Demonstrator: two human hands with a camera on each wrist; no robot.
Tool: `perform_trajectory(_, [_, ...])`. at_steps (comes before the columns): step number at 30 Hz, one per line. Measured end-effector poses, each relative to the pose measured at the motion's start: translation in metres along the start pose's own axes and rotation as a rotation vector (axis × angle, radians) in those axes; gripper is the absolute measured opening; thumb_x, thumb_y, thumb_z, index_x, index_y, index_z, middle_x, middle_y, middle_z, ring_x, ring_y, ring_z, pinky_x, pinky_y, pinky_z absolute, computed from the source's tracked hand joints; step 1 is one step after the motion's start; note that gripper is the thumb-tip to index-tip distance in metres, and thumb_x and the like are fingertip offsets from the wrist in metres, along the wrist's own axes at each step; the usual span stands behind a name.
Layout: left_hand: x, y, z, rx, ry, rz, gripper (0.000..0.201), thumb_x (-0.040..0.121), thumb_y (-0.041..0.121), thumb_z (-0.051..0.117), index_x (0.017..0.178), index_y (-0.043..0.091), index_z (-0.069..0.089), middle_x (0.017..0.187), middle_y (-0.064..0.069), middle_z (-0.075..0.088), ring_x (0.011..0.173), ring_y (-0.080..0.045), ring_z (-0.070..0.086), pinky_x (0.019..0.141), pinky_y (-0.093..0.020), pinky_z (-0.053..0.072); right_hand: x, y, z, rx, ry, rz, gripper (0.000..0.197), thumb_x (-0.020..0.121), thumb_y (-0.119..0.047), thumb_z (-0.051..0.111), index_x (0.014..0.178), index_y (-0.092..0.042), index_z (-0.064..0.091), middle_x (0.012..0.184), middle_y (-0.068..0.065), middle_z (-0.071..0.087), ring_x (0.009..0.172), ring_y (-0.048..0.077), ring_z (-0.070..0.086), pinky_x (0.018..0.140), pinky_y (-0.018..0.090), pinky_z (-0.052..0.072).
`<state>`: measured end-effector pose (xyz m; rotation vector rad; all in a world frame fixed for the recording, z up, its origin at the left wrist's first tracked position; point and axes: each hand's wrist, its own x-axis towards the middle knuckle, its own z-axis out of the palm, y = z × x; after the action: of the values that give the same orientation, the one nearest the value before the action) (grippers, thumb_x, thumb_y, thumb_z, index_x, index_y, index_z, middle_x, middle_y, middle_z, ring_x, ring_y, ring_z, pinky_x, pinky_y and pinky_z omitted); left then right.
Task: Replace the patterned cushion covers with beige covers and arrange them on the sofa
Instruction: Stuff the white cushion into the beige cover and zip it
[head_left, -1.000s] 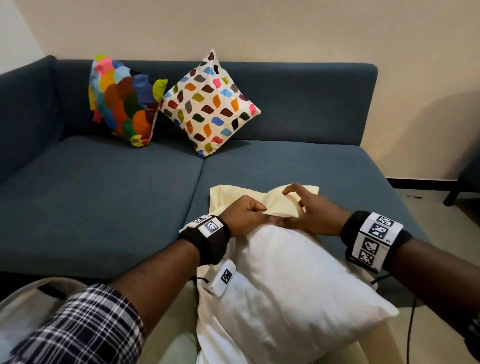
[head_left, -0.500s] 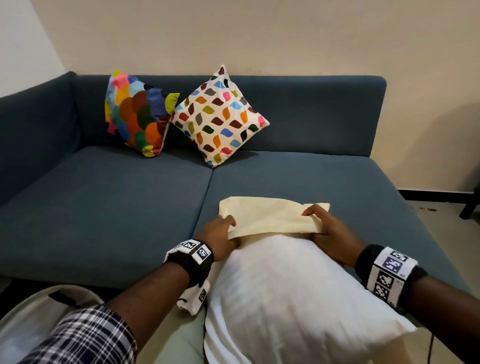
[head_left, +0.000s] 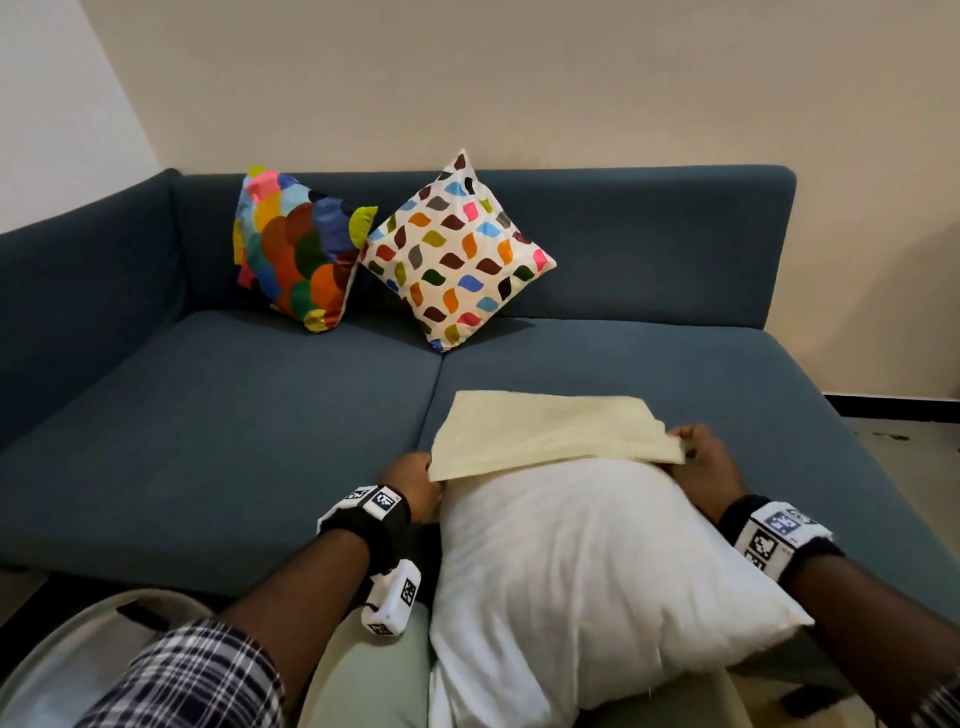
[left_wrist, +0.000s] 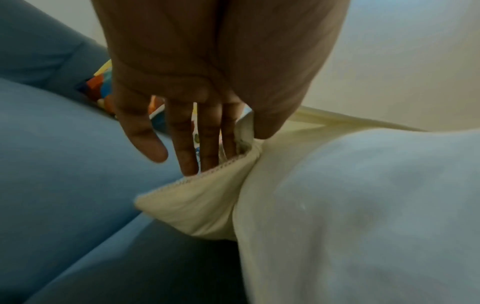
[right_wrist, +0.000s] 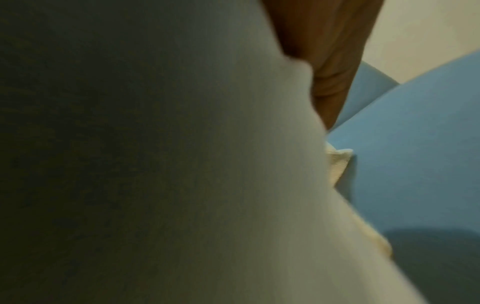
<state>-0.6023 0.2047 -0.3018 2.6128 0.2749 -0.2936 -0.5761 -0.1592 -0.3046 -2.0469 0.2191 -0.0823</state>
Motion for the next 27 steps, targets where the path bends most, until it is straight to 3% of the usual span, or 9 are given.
perform_trajectory(5, [-0.002,0.003,0.005,-0.11,-0.096,0.019,0.03,0.101,0.016,0.046,0.126,0.011,0.06,0.124,-0.008,0.064,0.113,-0.027,0.061,0.079,-0.024,0.037,0.002,-0.002,-0.025,-0.402,-0.215,-0.077,0.034,0.09,-0.012,0.071,0.122,-0.012,0.061,0.121,0.014,0.064,0.098,0.025,0.06,0.089,0.038,0.049])
perform_trajectory(8, [0.005,0.005,0.002,-0.197,-0.165,0.064,0.032,0.1,0.016,0.042,0.124,0.015,0.064,0.126,-0.002,0.064,0.116,-0.022,0.058,0.094,-0.028,0.042,-0.039,-0.077,-0.052,-0.484,-0.145,-0.396,0.028,0.085,-0.013,0.074,0.106,-0.029,0.068,0.108,-0.007,0.065,0.092,0.016,0.064,0.082,0.035,0.053])
perform_trajectory(11, [0.014,0.004,0.006,-0.23,-0.105,0.063,0.035,0.092,0.029,0.045,0.114,0.014,0.069,0.122,-0.005,0.068,0.11,-0.027,0.063,0.096,-0.035,0.049,-0.112,-0.138,-0.028,-0.25,-0.232,-0.677,0.017,0.086,-0.007,0.071,0.091,-0.022,0.077,0.088,-0.015,0.074,0.078,0.006,0.069,0.072,0.018,0.055])
perform_trajectory(13, [0.013,0.014,0.005,-0.285,-0.032,0.061,0.026,0.097,0.026,0.05,0.111,0.013,0.069,0.113,-0.002,0.068,0.102,-0.026,0.062,0.086,-0.03,0.046,-0.135,-0.143,0.014,-0.375,-0.401,-0.637,0.009,0.089,-0.025,0.07,0.094,-0.024,0.078,0.091,-0.015,0.075,0.087,0.003,0.068,0.08,0.021,0.055])
perform_trajectory(15, [0.011,0.026,0.003,-0.333,0.027,0.076,0.025,0.095,0.028,0.051,0.106,0.014,0.068,0.113,-0.004,0.07,0.101,-0.029,0.064,0.085,-0.033,0.049,-0.133,-0.135,0.061,-0.58,-0.469,-0.508,0.032,0.091,-0.045,0.065,0.112,-0.022,0.073,0.112,-0.008,0.072,0.107,0.01,0.063,0.094,0.03,0.05])
perform_trajectory(20, [0.004,0.043,-0.003,-0.418,0.149,0.14,0.037,0.095,0.009,0.039,0.123,0.008,0.063,0.121,-0.016,0.068,0.111,-0.036,0.062,0.098,-0.043,0.05,-0.099,-0.116,0.141,-0.882,-0.283,-0.382,0.073,0.08,-0.066,0.058,0.135,-0.02,0.047,0.14,0.003,0.048,0.136,0.027,0.04,0.116,0.052,0.025])
perform_trajectory(23, [0.0,0.041,-0.01,-0.379,0.224,0.212,0.025,0.096,0.004,0.044,0.113,0.006,0.064,0.11,-0.016,0.069,0.101,-0.036,0.064,0.089,-0.04,0.051,-0.091,-0.118,0.143,-0.876,-0.207,-0.356,0.055,0.086,-0.055,0.056,0.13,-0.024,0.052,0.136,0.002,0.053,0.131,0.028,0.044,0.107,0.051,0.036])
perform_trajectory(25, [-0.004,0.033,-0.012,-0.303,0.241,0.258,0.011,0.097,0.02,0.056,0.103,0.012,0.061,0.096,-0.011,0.069,0.088,-0.033,0.063,0.076,-0.038,0.051,-0.08,-0.118,0.131,-0.768,-0.126,-0.375,0.03,0.092,-0.033,0.052,0.119,-0.024,0.065,0.124,0.004,0.065,0.119,0.03,0.055,0.094,0.042,0.047])
perform_trajectory(27, [-0.011,0.02,-0.014,-0.226,0.205,0.293,0.032,0.089,0.043,0.071,0.095,0.017,0.053,0.077,-0.003,0.062,0.07,-0.025,0.057,0.06,-0.033,0.041,-0.068,-0.118,0.119,-0.659,-0.067,-0.354,0.027,0.091,-0.018,0.052,0.111,-0.022,0.07,0.112,0.007,0.071,0.108,0.032,0.062,0.084,0.035,0.05])
